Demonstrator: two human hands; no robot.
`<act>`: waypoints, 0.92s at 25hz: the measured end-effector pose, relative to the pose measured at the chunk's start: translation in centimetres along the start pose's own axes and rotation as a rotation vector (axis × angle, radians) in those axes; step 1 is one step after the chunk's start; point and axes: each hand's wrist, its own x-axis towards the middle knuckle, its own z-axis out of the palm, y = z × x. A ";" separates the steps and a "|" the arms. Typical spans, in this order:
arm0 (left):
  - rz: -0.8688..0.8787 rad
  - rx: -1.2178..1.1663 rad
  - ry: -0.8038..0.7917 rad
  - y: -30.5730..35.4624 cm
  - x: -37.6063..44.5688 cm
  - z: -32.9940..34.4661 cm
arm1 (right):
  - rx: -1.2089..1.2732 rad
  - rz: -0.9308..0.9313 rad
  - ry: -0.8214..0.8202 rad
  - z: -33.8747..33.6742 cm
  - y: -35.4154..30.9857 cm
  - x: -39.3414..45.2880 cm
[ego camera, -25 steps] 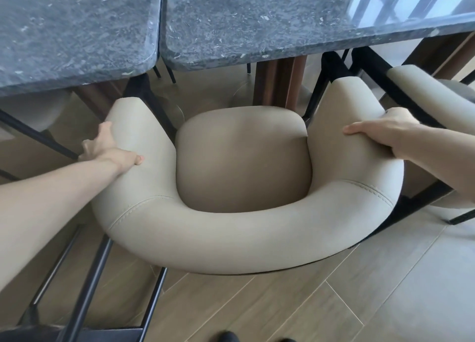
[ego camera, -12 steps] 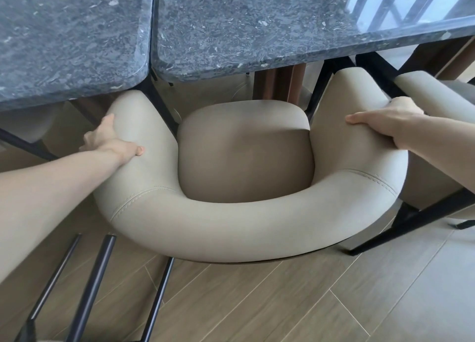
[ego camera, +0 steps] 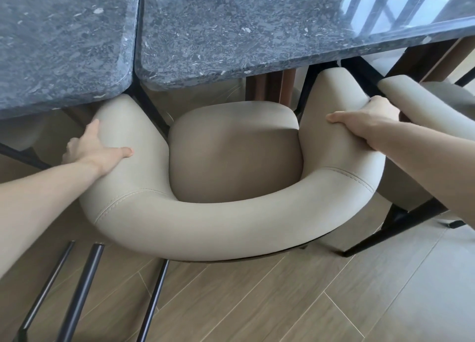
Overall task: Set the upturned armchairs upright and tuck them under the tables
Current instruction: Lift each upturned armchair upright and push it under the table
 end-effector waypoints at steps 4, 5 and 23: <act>0.002 0.072 -0.007 -0.3 -2.5 0.5 | -0.234 -0.084 0.132 1.2 -0.3 -1.6; 0.006 0.101 -0.010 -0.2 -3.4 0.6 | -0.307 -0.112 0.161 1.7 -0.2 -2.4; 1.093 0.588 -0.111 0.3 -18.0 1.3 | -0.864 -1.351 -0.261 5.0 1.4 -21.5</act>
